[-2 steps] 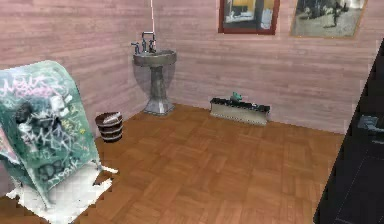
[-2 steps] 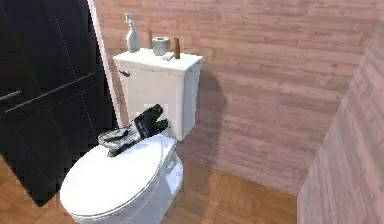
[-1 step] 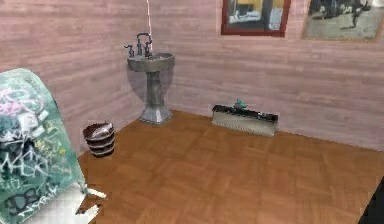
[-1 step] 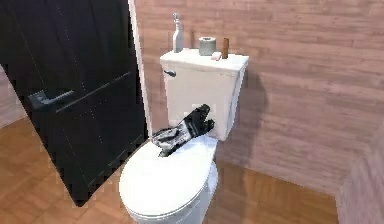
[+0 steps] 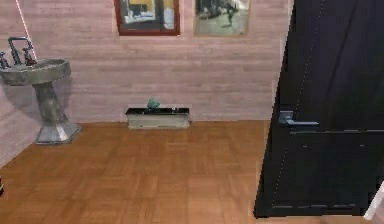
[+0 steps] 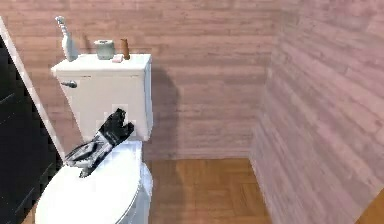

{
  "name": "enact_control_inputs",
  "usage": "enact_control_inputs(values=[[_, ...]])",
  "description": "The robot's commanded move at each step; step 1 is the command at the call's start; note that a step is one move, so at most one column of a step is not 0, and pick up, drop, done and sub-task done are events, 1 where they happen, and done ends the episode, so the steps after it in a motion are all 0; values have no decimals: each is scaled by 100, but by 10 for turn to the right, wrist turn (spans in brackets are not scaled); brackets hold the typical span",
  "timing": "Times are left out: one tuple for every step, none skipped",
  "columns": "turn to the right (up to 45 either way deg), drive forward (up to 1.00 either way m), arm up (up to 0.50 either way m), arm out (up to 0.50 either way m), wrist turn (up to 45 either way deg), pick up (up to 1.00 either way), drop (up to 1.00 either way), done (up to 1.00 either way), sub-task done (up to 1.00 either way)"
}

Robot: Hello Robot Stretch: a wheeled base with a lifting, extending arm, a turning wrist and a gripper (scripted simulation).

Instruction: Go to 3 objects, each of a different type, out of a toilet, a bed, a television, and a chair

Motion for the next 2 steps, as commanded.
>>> enact_control_inputs(values=[[0, 100, 0, 0, 0, 0, 0, 0, 0], [30, 0, 0, 0, 0, 0, 0, 0, 0]])
